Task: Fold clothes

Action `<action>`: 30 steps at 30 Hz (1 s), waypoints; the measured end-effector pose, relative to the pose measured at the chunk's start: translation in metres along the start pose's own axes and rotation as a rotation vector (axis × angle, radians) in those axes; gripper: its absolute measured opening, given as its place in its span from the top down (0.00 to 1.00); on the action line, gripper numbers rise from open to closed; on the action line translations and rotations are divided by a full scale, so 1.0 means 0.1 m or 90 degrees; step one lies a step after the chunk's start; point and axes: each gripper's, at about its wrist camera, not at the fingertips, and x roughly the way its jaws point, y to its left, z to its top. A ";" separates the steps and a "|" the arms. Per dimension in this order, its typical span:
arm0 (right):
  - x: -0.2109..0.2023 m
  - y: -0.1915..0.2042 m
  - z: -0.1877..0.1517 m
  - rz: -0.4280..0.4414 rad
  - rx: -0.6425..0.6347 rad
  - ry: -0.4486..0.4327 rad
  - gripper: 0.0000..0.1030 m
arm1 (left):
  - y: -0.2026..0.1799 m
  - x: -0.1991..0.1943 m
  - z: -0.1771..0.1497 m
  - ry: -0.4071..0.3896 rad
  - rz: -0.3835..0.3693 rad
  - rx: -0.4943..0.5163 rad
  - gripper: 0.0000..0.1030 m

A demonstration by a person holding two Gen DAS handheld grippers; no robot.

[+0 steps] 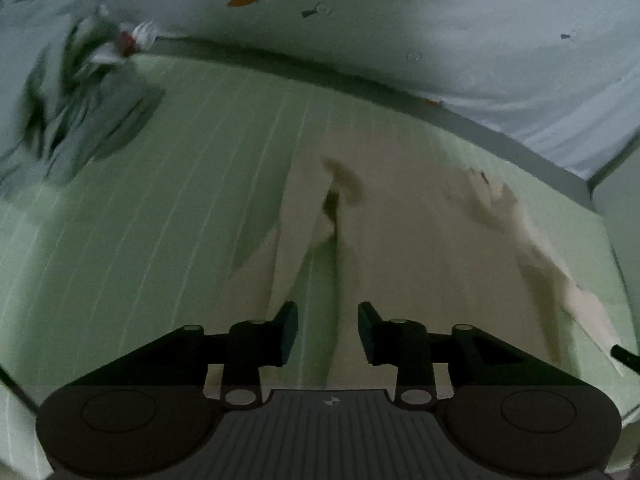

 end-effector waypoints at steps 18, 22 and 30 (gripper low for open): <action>2.22 0.23 1.37 0.145 -0.170 0.007 0.56 | -0.70 1.68 0.62 -0.027 0.139 0.032 0.64; 2.72 0.26 1.57 0.194 -0.165 0.041 0.46 | -0.60 1.80 0.69 -0.017 0.149 -0.004 0.64; 2.83 0.54 1.53 0.223 -0.274 0.061 0.95 | -0.66 1.84 0.65 -0.031 0.175 0.029 0.64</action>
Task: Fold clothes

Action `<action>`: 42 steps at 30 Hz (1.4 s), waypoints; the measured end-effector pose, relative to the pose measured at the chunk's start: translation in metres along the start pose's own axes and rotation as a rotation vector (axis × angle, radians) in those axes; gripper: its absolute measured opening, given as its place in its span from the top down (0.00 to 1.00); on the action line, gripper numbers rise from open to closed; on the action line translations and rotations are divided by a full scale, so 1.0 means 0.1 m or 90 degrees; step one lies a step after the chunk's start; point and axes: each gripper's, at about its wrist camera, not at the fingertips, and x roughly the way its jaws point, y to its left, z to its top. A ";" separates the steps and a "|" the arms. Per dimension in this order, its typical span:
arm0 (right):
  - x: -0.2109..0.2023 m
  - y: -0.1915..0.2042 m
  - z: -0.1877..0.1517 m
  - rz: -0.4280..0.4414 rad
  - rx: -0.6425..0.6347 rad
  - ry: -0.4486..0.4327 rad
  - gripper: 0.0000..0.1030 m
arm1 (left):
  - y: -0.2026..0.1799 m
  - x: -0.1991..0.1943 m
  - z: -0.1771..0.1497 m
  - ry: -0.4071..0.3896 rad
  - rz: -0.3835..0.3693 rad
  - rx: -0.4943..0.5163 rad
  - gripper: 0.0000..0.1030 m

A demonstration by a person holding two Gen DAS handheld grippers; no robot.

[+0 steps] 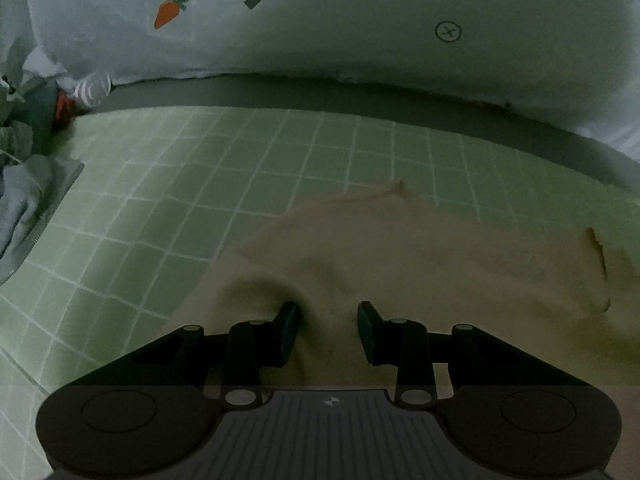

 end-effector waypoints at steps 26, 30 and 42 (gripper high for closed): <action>-1.84 -0.62 -1.76 -0.368 0.376 -0.068 0.24 | 0.08 -1.08 -0.31 -0.051 0.033 -0.081 0.49; -2.26 -0.77 -2.54 -0.483 0.500 -0.006 0.10 | 0.31 -1.33 -0.65 -0.021 0.057 -0.112 0.48; -2.40 -0.79 -2.78 -0.380 0.419 -0.020 0.69 | 0.66 -1.77 -1.15 -0.030 0.140 -0.129 0.47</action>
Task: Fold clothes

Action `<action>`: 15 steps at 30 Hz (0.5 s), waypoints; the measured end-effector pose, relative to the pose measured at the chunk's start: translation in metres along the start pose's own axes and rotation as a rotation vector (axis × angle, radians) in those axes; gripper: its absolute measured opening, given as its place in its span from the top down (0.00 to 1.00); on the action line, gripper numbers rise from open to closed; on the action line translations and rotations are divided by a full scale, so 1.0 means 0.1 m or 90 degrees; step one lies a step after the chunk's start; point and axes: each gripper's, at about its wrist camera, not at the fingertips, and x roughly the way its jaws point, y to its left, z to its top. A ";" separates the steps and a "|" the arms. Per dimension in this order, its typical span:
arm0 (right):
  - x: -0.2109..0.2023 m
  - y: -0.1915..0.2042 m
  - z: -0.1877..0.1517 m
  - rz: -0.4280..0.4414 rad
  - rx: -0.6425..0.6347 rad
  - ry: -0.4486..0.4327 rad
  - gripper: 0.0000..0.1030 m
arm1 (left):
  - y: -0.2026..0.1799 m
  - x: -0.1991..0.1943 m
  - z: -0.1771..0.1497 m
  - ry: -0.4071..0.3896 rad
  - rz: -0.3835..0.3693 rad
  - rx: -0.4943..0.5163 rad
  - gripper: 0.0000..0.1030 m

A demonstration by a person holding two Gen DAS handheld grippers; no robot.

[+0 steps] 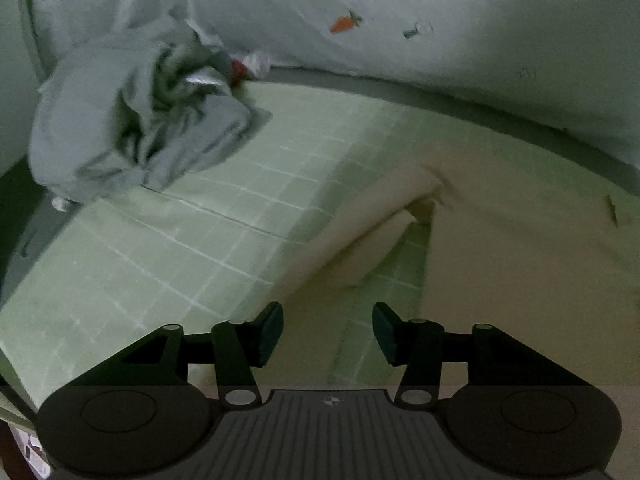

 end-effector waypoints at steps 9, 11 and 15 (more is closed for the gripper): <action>-0.03 0.07 0.03 -0.051 -0.085 -0.006 0.85 | 0.47 -0.30 -0.29 0.012 0.047 -0.045 0.42; -0.04 0.09 0.04 -0.063 -0.086 -0.007 0.83 | 0.60 -0.30 -0.44 0.037 0.049 -0.045 0.40; -0.02 0.10 0.04 -0.057 -0.061 -0.009 0.58 | 0.78 -0.19 -0.67 0.076 0.042 -0.069 0.38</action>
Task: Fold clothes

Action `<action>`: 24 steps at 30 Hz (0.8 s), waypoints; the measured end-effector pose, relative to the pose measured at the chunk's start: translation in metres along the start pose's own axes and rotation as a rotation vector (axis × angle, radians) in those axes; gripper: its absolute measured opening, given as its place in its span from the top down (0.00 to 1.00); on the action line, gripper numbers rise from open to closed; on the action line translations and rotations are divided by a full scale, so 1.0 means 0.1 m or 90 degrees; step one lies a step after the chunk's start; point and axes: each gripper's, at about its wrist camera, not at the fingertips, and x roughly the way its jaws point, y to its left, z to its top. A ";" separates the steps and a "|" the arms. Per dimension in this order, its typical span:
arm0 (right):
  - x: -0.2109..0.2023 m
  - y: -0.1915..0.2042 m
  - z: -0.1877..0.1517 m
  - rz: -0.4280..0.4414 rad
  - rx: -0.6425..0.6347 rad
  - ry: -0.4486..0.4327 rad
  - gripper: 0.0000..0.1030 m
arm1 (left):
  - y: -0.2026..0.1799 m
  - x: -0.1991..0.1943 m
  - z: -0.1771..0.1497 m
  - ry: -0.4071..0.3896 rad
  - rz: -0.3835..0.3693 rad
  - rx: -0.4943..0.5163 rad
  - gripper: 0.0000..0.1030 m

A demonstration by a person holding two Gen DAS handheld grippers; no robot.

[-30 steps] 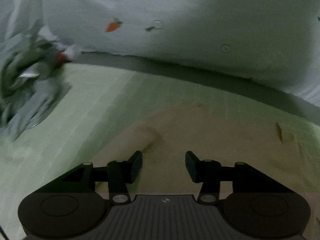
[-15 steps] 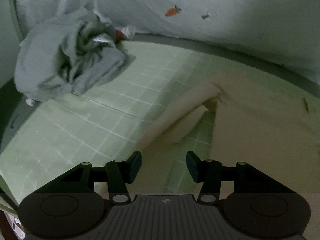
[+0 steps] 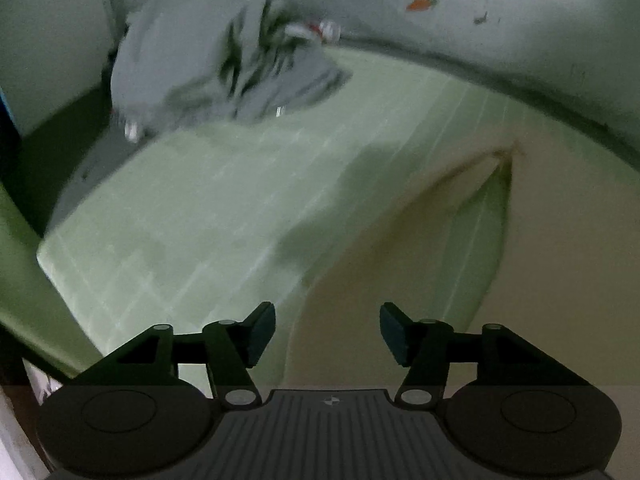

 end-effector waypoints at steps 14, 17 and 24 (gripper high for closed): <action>-0.34 0.57 -0.01 0.019 -0.052 -0.020 0.50 | 0.86 -0.14 0.35 0.010 -0.116 -0.235 0.97; -0.44 0.78 -0.09 0.014 -0.071 -0.014 0.50 | 1.12 -0.15 0.64 0.035 -0.121 -0.259 0.97; -0.68 1.24 -0.22 0.029 -0.128 -0.016 0.45 | 1.46 0.22 0.75 0.128 -0.066 -0.269 0.86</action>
